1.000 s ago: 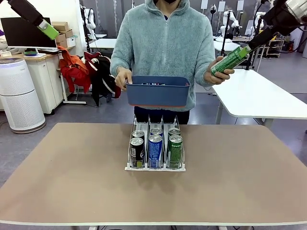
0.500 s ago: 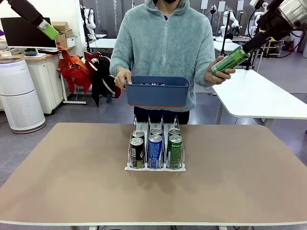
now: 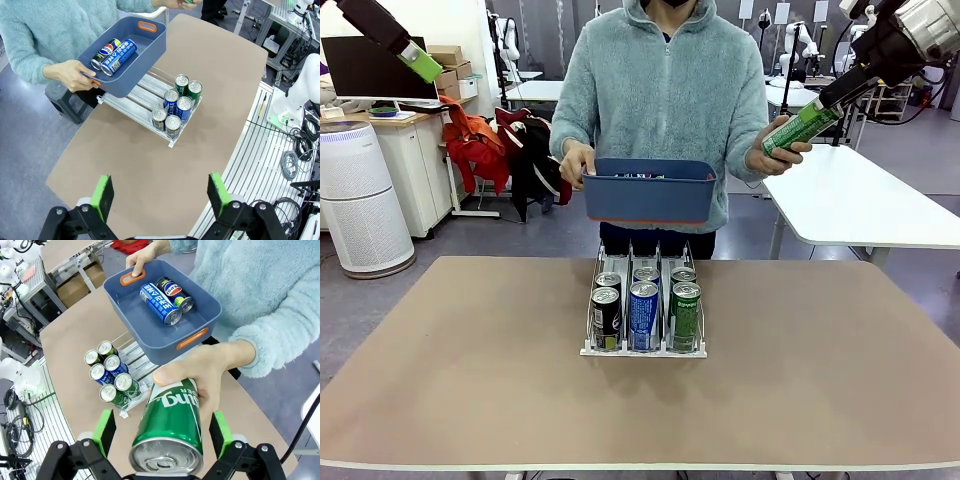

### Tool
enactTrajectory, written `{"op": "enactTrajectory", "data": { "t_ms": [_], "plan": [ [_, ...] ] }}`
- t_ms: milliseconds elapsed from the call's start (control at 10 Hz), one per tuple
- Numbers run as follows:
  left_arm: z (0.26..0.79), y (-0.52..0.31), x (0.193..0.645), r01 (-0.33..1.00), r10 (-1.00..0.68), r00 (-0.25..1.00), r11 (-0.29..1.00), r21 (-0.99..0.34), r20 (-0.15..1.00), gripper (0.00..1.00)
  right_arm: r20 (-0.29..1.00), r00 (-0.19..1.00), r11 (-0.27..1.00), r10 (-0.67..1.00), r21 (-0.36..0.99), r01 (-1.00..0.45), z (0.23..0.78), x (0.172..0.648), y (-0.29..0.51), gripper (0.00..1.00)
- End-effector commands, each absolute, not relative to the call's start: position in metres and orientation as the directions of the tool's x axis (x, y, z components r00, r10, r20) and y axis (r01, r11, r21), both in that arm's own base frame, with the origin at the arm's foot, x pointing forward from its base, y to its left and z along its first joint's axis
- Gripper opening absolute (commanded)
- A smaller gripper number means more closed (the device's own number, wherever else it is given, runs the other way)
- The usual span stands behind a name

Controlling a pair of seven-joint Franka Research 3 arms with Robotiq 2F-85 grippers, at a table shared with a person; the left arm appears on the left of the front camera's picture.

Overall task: Fill the beverage cans into the dispenser.
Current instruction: Pick up the Sprite handed by the human.

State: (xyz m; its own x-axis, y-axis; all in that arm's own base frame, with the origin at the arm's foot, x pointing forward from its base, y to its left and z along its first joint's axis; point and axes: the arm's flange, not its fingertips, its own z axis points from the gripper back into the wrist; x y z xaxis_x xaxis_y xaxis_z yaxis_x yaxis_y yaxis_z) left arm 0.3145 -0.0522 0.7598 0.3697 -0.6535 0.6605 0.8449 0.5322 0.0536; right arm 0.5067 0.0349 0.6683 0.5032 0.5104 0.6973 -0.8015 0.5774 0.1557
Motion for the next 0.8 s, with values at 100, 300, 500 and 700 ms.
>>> {"op": "enactTrajectory", "data": {
  "t_ms": [100, 300, 500, 700],
  "plan": [
    [0.7588, -0.0514, 0.3145, 0.844, -0.660, 0.371, 0.533, 0.058, 0.653, 1.00, 0.697, 0.503, 0.577, 0.510, 0.156, -0.801, 0.6683, 0.5067, 0.0349, 1.00],
    [0.7588, -0.0514, 0.3145, 0.844, -0.660, 0.371, 0.533, 0.058, 0.653, 1.00, 0.697, 0.503, 0.577, 0.510, 0.156, -0.801, 0.6683, 0.5067, 0.0349, 1.00],
    [0.7588, -0.0514, 0.3145, 0.844, -0.660, 0.371, 0.533, 0.058, 0.653, 1.00, 0.697, 0.501, 0.578, 0.512, 0.152, -0.802, 0.6697, 0.5065, 0.0345, 0.41],
    [0.7588, -0.0514, 0.3145, 0.844, -0.660, 0.371, 0.533, 0.058, 0.653, 1.00, 0.694, 0.521, 0.587, 0.496, 0.174, -0.791, 0.6702, 0.5031, 0.0336, 0.00]
  ]
}}
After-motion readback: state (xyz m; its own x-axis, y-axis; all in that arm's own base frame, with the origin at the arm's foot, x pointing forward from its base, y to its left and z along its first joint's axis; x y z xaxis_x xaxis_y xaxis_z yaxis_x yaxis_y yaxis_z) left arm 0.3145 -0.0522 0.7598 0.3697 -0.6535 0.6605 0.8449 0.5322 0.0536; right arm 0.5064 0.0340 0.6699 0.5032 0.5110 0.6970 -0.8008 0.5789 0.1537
